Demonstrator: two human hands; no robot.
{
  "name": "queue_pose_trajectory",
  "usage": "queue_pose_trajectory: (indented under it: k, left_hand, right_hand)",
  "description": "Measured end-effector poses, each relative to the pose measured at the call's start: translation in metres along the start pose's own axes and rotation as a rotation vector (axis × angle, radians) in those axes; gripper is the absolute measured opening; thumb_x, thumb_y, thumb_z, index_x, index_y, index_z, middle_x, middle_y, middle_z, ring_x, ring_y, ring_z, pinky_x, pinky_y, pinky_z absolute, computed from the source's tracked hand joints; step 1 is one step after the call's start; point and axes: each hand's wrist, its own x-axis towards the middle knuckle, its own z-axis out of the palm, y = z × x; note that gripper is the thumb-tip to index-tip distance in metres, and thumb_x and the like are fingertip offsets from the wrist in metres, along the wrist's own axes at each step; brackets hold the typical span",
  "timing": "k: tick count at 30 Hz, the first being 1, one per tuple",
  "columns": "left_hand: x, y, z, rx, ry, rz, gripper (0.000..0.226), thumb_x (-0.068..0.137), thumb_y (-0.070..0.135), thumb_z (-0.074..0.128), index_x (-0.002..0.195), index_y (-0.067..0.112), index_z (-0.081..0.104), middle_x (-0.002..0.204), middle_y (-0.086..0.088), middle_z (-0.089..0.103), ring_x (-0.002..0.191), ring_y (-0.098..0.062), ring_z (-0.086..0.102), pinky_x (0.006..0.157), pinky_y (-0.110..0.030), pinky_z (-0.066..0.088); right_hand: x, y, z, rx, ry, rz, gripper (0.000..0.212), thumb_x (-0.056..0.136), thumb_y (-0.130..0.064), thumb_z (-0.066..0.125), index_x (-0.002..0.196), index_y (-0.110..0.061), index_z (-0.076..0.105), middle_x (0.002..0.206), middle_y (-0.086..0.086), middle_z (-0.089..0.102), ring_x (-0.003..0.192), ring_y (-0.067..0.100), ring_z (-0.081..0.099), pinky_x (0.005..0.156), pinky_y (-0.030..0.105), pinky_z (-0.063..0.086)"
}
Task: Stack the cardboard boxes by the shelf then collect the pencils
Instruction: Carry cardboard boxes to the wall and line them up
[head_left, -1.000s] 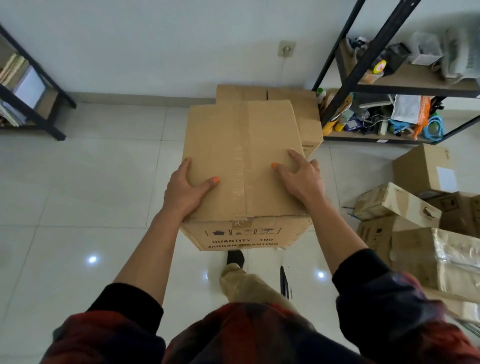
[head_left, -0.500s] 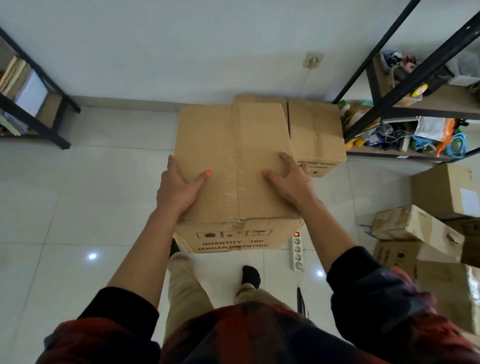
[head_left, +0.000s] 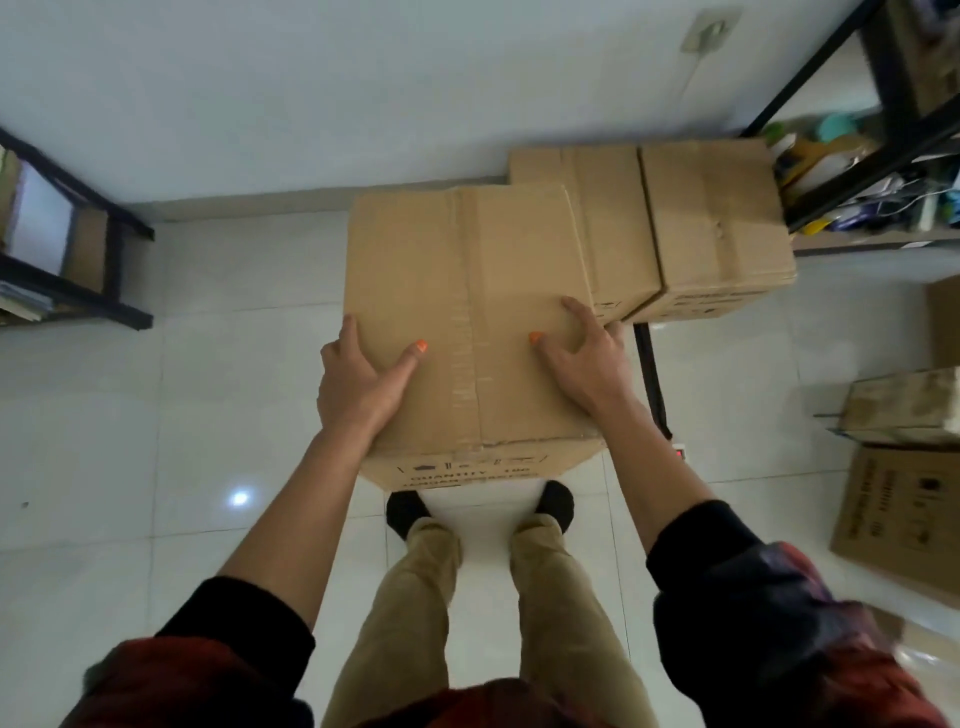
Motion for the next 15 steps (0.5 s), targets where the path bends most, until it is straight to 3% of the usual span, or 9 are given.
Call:
queue_pose_trajectory:
  k: [10,15]
  left_hand:
    - [0.106,-0.045,0.078,-0.051,0.148,-0.063,0.083,0.084,0.069,0.051,0.153,0.031,0.024,0.149,-0.005,0.039,0.133,-0.03,0.043,0.108,-0.044,0.034]
    - [0.172,-0.069,0.126,-0.05,0.19,0.004,0.085,0.084,0.072,0.048,0.153,0.031,0.023,0.152,-0.003,0.037,0.135,-0.029,0.041,0.109,-0.045,0.032]
  right_hand:
    - [0.106,0.037,0.088,-0.029,-0.031,-0.067,0.071,0.083,-0.066,0.059,0.145,-0.048,0.031,0.134,0.008,0.04,0.115,0.033,0.053,0.096,0.043,0.048]
    - [0.174,0.061,0.141,-0.077,0.006,-0.148,0.074,0.084,-0.064,0.058,0.148,-0.044,0.028,0.134,0.01,0.041,0.122,0.035,0.046,0.101,0.045,0.04]
